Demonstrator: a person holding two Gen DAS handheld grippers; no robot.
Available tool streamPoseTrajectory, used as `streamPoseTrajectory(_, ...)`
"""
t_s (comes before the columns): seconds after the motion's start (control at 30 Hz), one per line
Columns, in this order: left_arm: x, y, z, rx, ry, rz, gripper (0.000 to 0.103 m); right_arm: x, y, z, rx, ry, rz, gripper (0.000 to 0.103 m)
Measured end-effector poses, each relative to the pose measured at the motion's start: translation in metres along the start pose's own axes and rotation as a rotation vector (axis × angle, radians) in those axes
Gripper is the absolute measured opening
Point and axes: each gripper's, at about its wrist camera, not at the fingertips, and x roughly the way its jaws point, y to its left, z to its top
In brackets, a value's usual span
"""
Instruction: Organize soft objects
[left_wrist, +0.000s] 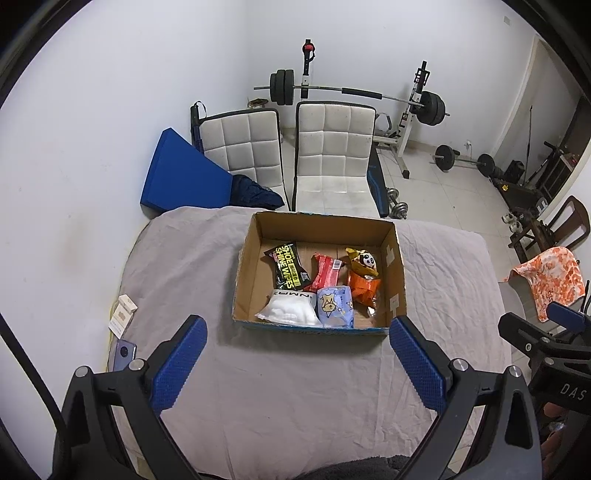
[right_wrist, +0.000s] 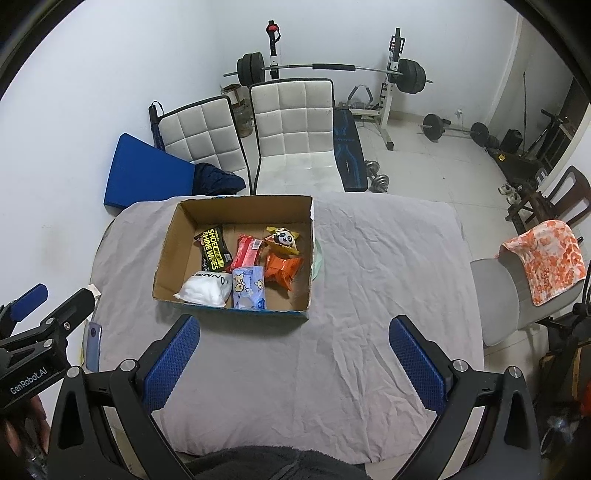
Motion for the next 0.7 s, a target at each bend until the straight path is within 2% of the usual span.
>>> streamPoseTrajectory(0.7, 0.0056, 0.0006, 0.0017, -0.001, -0.001, -0.018, 0.101, 0.0026, 0.0016, -0.002, -0.006, 0.01, -0.011, 0.103)
